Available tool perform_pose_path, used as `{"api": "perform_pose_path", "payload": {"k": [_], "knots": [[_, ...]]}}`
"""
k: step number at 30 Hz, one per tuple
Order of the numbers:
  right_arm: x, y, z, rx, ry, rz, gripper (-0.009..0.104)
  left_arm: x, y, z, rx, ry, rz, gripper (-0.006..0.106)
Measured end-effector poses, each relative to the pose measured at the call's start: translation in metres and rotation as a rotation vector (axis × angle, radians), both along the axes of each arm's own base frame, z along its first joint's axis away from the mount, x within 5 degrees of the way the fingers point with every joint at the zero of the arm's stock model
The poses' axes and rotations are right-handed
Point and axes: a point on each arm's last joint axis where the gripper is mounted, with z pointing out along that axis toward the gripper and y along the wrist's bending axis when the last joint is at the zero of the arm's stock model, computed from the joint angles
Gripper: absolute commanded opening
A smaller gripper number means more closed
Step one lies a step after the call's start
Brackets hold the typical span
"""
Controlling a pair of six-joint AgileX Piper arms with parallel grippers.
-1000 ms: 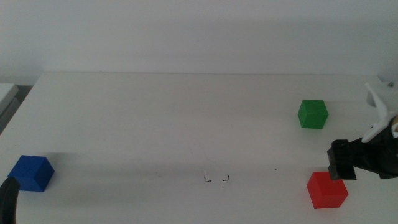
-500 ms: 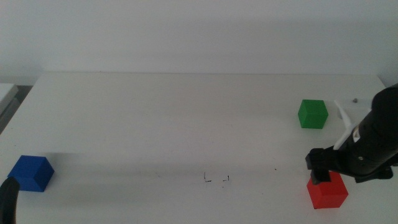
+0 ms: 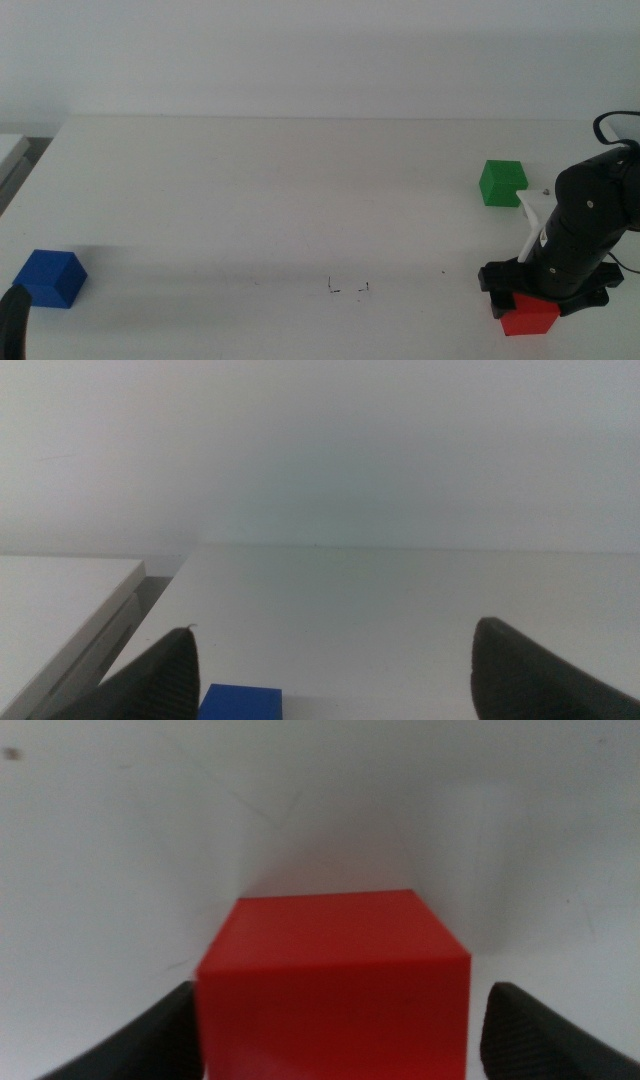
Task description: Stack red cubes first, then green, then blue cubes in a specific spot.
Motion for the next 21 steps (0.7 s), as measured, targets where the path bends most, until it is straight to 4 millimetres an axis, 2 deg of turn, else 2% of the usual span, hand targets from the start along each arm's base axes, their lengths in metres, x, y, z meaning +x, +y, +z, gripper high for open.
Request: {"api": "perform_pose_path", "payload": {"k": [1, 4, 5, 6, 9, 12, 16, 21], "knots": [[0.001, -0.001, -0.002, -0.003, 0.003, 0.0, 0.057, 0.0, 0.0, 0.0, 0.0, 0.0, 0.0, 0.091], [0.001, -0.001, -0.003, -0.005, 0.003, -0.022, 0.011, 0.0, 0.0, 0.0, 0.0, 0.0, 0.0, 0.091], [0.001, -0.001, -0.002, -0.003, 0.0, -0.032, 0.001, 0.0, 0.0, 0.0, 0.0, 0.0, 0.0, 0.091], [0.0, -0.001, -0.001, -0.004, 0.0, -0.042, -0.003, 0.0, 0.0, 0.0, 0.0, 0.0, 0.0, 0.091], [-0.004, 0.006, 0.015, -0.03, -0.002, -0.052, 0.008, 0.0, 0.0, 0.0, 0.0, 0.0, 0.0, 0.091], [-0.002, 0.027, 0.042, -0.028, -0.051, -0.062, 0.019, 0.0, 0.0, 0.0, 0.0, 0.0, 0.0, 0.091], [0.006, 0.067, 0.073, 0.014, -0.113, -0.063, 0.018, 0.0, 0.0, 0.0, 0.0, 0.0, 0.0, 0.091], [0.022, 0.124, 0.076, 0.03, -0.123, -0.025, 0.018, 0.0, 0.0, 0.0, 0.0, 0.0, 0.0, 0.091]]}}
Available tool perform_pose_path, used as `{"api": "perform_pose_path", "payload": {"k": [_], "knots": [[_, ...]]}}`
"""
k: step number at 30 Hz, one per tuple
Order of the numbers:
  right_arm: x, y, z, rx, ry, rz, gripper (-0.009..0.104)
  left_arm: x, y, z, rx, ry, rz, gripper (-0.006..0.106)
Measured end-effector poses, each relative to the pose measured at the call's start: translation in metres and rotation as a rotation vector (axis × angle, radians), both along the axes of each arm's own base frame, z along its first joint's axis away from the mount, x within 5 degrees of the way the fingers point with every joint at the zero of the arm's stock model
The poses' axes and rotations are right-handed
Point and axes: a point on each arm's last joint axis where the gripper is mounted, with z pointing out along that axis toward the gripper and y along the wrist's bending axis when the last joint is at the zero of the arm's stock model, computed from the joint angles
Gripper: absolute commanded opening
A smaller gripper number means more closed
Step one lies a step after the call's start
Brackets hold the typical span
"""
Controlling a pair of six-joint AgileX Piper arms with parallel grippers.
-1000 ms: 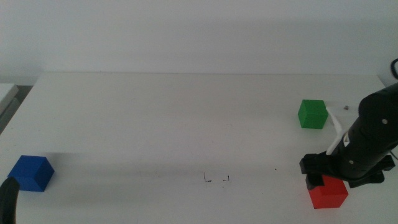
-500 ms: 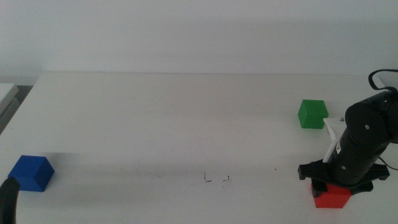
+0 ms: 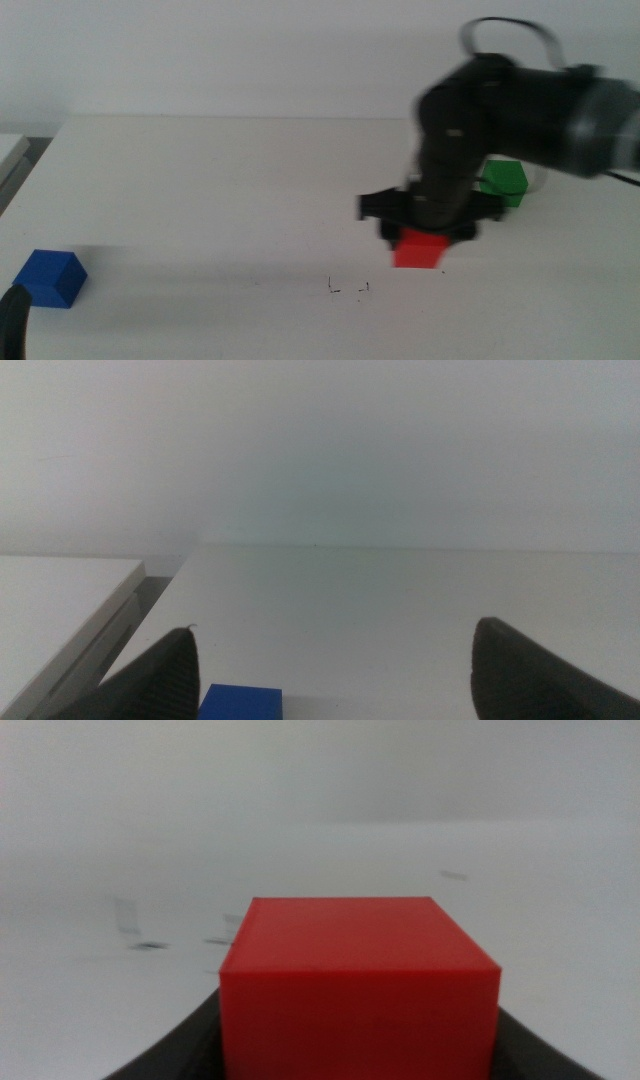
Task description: Stack red cubes first, then green, then blue cubes in a specific spot.
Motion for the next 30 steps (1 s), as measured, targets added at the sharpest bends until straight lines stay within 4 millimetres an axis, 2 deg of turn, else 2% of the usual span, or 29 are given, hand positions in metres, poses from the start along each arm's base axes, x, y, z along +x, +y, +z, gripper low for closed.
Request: {"api": "perform_pose_path", "payload": {"k": [5, 10, 15, 30], "knots": [[0.014, 0.052, -0.014, 0.003, 0.008, 0.038, 0.018, 0.0, 0.0, 0.0, 0.0, 0.0, 0.0, 0.091], [0.023, 0.08, -0.031, 0.0, 0.018, 0.049, 0.018, 0.0, 0.0, 0.0, 0.0, 0.0, 0.0, 0.091], [0.024, 0.086, -0.047, -0.022, 0.049, 0.03, 0.017, 0.0, 0.0, 0.0, 0.0, 0.0, 0.0, 0.091], [0.026, 0.089, -0.066, -0.047, 0.079, 0.006, 0.017, 0.0, 0.0, 0.0, 0.0, 0.0, 0.0, 0.091]]}}
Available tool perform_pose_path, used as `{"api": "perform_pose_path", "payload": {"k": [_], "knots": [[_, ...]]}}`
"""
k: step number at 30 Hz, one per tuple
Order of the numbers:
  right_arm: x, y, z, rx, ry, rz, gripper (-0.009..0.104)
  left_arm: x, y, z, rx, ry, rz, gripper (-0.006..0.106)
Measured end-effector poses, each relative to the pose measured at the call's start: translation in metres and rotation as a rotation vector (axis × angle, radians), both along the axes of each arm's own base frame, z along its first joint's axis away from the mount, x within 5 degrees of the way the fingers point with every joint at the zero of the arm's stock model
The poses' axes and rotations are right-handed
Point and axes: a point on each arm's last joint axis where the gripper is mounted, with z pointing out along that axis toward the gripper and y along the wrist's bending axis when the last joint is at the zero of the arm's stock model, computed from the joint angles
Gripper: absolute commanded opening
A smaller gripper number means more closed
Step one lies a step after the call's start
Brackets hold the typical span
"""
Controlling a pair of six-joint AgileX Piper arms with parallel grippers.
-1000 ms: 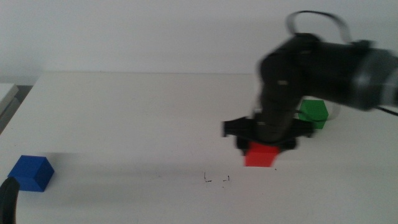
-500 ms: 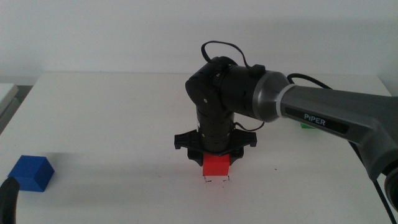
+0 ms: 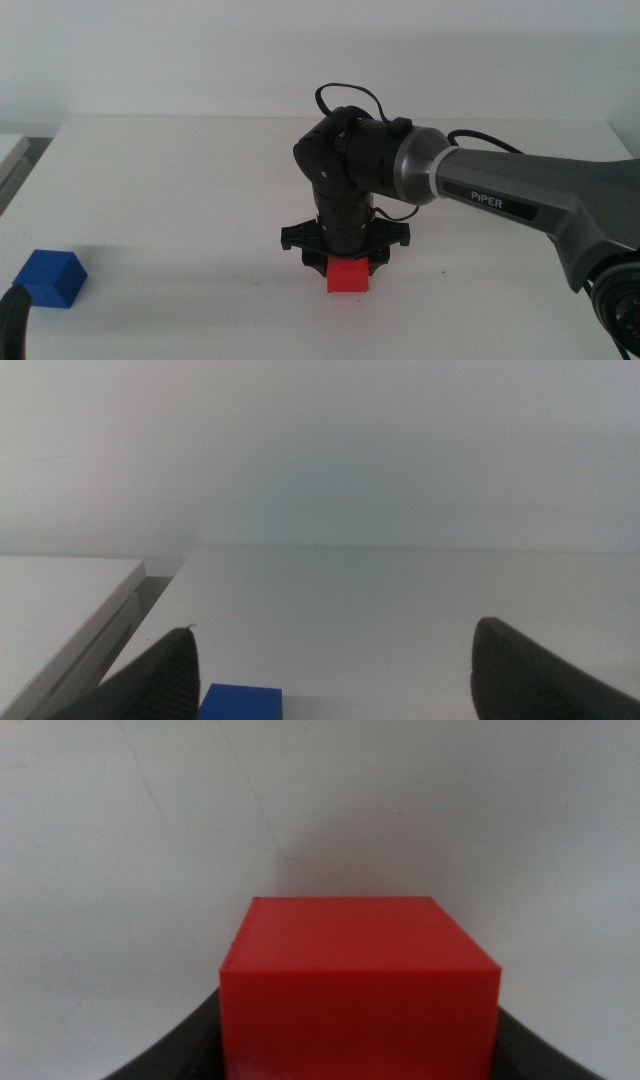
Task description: Stack red cubes first, then green, then blue cubes in a specific spot.
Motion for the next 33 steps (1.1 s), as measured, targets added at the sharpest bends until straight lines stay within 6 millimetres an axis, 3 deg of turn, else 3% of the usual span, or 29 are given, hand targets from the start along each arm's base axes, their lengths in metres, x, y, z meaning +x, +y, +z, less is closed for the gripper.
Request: {"api": "perform_pose_path", "payload": {"k": [19, 21, 25, 30, 33], "knots": [[0.001, -0.003, -0.007, -0.02, -0.024, -0.006, 0.017, 0.0, 0.0, 0.0, 0.03, 0.0, 0.002, 0.091], [0.001, -0.003, -0.007, -0.018, -0.022, -0.009, 0.039, 0.0, 0.0, 0.0, 0.03, 0.0, 0.002, 0.091], [0.001, -0.003, -0.008, -0.015, -0.015, 0.002, 0.064, 0.0, 0.0, 0.0, 0.03, 0.0, 0.002, 0.091], [0.001, -0.002, -0.009, -0.016, -0.009, 0.057, 0.086, 0.0, 0.0, 0.0, 0.03, 0.0, 0.002, 0.091], [-0.004, -0.003, 0.011, 0.008, -0.034, 0.108, 0.09, 0.0, 0.0, 0.0, 0.03, 0.0, 0.002, 0.091]]}}
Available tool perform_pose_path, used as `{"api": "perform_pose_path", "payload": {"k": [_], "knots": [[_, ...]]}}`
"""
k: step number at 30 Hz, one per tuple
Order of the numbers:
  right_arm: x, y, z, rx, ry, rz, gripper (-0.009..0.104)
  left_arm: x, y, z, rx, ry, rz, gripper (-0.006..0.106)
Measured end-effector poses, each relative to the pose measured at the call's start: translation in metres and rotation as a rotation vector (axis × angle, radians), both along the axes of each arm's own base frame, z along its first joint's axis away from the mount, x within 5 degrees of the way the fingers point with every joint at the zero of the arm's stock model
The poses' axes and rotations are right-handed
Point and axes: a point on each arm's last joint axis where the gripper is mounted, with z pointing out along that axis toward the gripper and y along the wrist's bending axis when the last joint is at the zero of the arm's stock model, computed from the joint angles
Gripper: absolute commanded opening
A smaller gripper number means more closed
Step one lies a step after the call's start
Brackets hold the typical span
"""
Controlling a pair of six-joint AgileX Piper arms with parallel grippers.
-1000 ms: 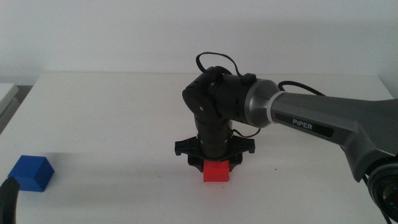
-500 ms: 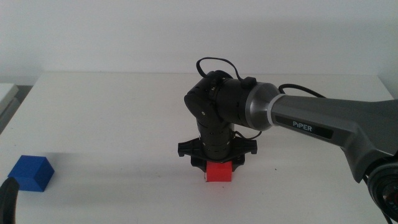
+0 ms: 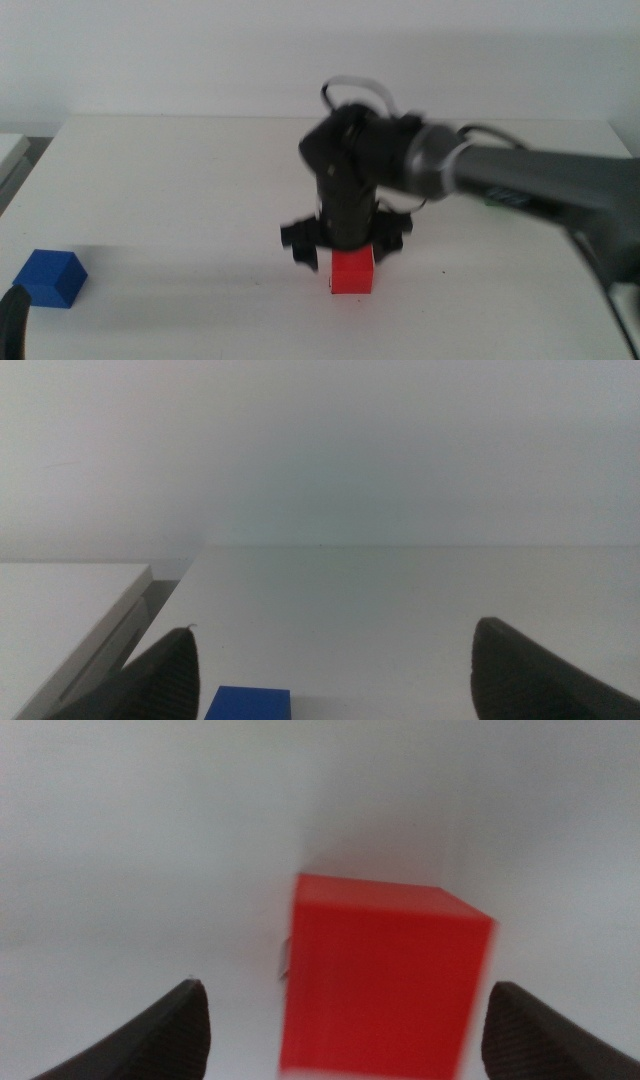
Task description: Stack red cubes first, then green, then blue cubes in a specific spot.
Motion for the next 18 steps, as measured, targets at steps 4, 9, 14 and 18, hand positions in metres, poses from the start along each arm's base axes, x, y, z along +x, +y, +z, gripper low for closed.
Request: {"api": "perform_pose_path", "payload": {"k": [4, 9, 14, 18], "knots": [[-0.009, -0.021, 0.078, 0.077, -0.129, 0.058, 0.09, 0.0, 0.0, 0.0, 0.0, 0.0, 0.0, 0.091], [0.017, -0.103, 0.138, 0.072, -0.252, -0.05, 0.09, 0.0, 0.0, 0.0, 0.0, 0.0, 0.0, 0.091], [0.055, -0.18, 0.136, 0.006, -0.272, -0.157, 0.09, 0.0, 0.0, 0.0, 0.0, 0.0, 0.0, 0.091], [0.081, -0.219, 0.12, 0.05, -0.277, -0.205, 0.09, 0.0, 0.0, 0.0, 0.0, 0.0, 0.0, 0.091]]}}
